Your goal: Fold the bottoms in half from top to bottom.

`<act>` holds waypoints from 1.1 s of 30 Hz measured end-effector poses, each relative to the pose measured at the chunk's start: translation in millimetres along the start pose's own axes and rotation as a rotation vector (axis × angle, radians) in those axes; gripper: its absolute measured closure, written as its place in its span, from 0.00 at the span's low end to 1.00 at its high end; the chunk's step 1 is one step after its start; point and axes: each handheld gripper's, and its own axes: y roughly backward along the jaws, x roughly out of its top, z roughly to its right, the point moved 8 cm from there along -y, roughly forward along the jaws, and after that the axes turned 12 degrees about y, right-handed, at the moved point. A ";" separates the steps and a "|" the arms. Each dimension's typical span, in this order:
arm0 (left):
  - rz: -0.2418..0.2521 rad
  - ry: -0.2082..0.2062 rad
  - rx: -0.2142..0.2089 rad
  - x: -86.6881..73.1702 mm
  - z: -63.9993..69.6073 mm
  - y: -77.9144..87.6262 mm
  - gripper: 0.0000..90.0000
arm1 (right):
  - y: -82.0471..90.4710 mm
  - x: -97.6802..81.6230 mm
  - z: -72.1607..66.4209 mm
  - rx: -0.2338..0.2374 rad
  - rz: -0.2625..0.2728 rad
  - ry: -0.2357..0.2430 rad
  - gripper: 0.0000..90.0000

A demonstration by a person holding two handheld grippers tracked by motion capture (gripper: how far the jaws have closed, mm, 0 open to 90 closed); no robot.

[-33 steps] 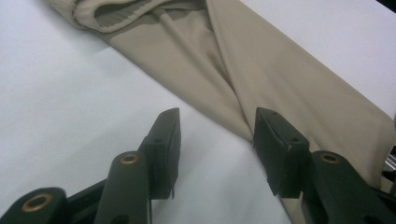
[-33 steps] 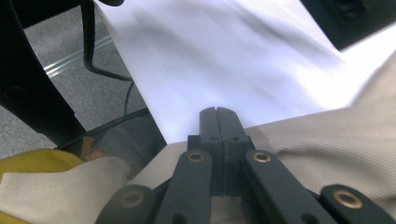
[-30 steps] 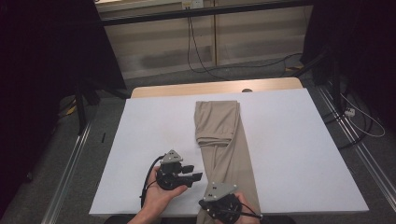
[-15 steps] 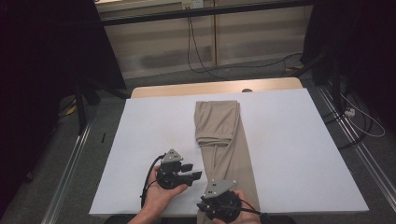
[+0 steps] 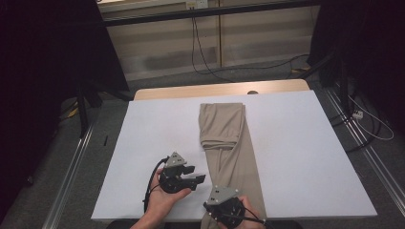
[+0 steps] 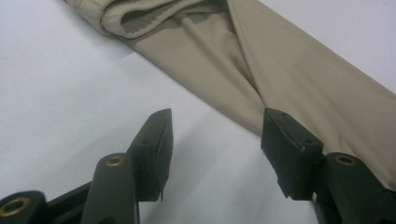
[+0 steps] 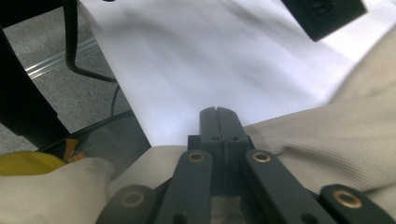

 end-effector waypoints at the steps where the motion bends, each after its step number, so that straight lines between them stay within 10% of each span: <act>1: 0.006 0.000 -0.002 0.4 -0.1 0.0 0.49 | 3.2 0.6 0.3 0.005 0.012 -0.007 1.00; 18: -0.050 -0.029 -0.036 -6.3 17.9 -9.5 0.57 | 74.9 -21.5 19.8 -0.041 0.106 -0.122 1.00; 33: -0.115 -0.193 0.007 -11.7 37.2 -38.5 0.57 | 125.0 -105.7 44.4 -0.172 -0.036 -0.244 1.00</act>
